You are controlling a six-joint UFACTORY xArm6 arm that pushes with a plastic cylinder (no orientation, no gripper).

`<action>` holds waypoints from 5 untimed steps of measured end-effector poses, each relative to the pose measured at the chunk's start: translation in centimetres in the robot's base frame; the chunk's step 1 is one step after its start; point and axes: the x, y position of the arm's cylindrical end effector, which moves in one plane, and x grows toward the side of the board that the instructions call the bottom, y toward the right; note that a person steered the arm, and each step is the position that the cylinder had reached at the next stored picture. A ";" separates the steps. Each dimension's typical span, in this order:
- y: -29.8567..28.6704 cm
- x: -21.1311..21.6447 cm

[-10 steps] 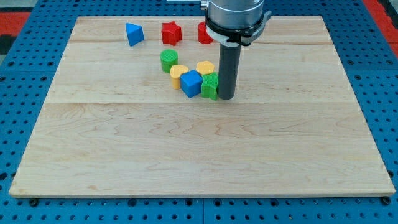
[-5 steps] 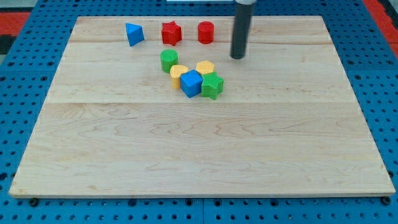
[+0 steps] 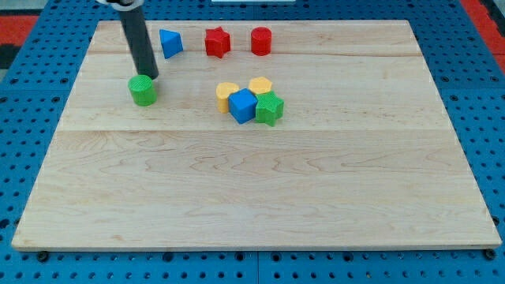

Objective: Slide the green circle left and down

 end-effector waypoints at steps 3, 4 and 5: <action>-2.3 6.1; -2.5 9.0; -0.7 10.2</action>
